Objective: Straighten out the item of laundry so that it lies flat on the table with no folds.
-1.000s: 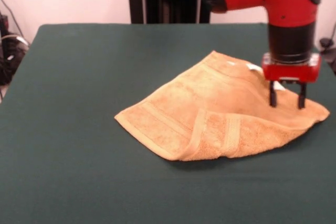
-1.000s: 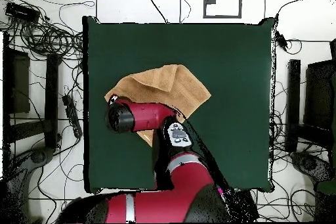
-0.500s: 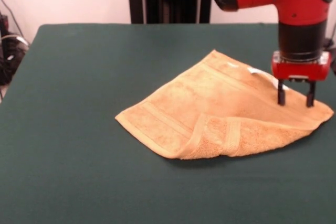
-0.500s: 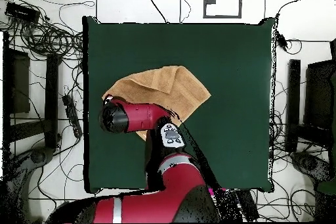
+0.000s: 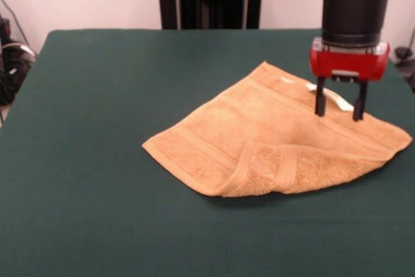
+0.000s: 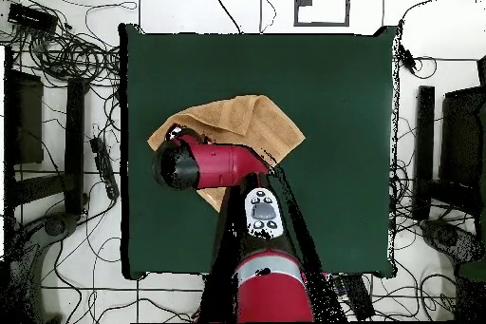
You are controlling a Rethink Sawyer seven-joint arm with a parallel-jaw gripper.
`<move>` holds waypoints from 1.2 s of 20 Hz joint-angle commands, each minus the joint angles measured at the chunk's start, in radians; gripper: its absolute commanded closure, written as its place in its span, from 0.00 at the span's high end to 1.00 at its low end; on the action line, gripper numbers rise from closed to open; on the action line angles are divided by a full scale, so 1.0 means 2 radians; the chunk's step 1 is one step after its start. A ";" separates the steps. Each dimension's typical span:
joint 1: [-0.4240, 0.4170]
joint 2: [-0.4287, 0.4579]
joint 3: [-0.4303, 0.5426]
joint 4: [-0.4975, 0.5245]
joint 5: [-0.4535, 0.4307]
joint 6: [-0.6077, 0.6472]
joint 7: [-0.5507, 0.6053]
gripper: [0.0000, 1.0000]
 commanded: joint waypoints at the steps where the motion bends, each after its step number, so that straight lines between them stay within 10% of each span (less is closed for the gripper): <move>1: -0.020 -0.029 0.010 0.021 0.006 0.088 0.026 1.00; 11: -0.053 0.082 0.029 -0.025 -0.036 0.025 -0.006 1.00; 24: -0.053 0.114 0.028 -0.064 -0.071 0.039 -0.012 1.00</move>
